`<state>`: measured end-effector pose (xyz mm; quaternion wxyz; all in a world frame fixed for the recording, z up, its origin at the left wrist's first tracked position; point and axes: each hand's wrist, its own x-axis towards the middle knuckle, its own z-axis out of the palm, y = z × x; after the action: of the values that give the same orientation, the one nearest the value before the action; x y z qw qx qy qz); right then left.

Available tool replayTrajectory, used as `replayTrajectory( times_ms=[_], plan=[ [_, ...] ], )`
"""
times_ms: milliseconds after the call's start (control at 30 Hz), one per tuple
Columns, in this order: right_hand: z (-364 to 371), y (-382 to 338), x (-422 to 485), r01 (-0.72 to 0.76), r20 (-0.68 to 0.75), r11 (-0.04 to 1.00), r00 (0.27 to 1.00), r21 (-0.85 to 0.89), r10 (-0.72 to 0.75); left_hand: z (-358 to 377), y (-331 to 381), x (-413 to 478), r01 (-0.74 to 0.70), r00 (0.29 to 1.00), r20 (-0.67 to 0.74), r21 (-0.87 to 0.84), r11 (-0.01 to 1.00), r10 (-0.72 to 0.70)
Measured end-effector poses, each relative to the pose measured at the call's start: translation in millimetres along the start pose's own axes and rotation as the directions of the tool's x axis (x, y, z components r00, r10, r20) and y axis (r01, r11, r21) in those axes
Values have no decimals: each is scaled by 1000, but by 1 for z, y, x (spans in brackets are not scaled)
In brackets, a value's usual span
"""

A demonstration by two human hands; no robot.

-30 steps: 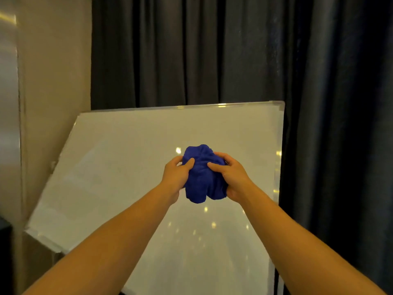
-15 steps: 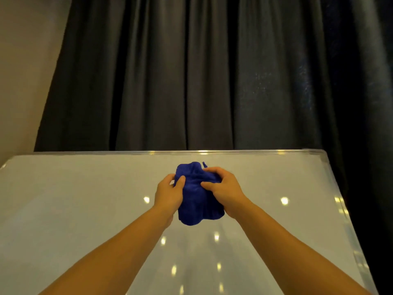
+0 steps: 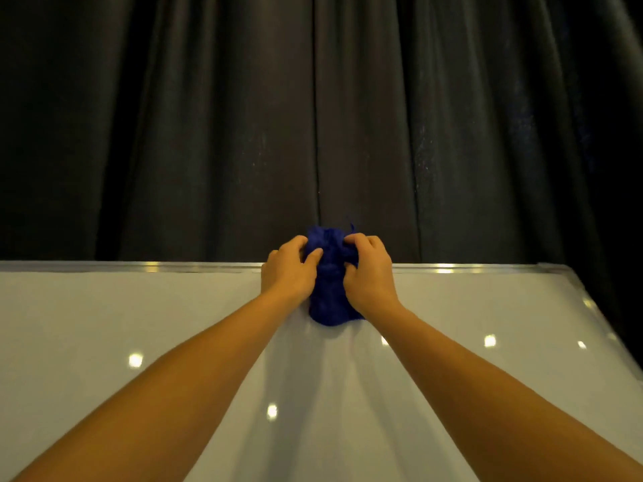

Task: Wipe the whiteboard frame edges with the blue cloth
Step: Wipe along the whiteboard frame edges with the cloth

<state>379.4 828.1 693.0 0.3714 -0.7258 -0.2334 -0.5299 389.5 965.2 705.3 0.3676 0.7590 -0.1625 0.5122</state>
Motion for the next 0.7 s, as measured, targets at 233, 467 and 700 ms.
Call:
replayTrajectory(
  times_ms=[233, 467, 700],
  plan=[
    [28, 6, 14, 313, 86, 593, 922, -742, -378, 15, -35, 23, -332, 912, -73, 444, 832, 403],
    [58, 9, 15, 349, 196, 784, 937, -512, -290, 2, -51, 47, -118, 993, 84, 620, 776, 83],
    [-36, 91, 33, 181, 188, 665, 980, -725, -61, 5, -57, 42, -132, 991, 57, 644, 754, 125]
  ],
)
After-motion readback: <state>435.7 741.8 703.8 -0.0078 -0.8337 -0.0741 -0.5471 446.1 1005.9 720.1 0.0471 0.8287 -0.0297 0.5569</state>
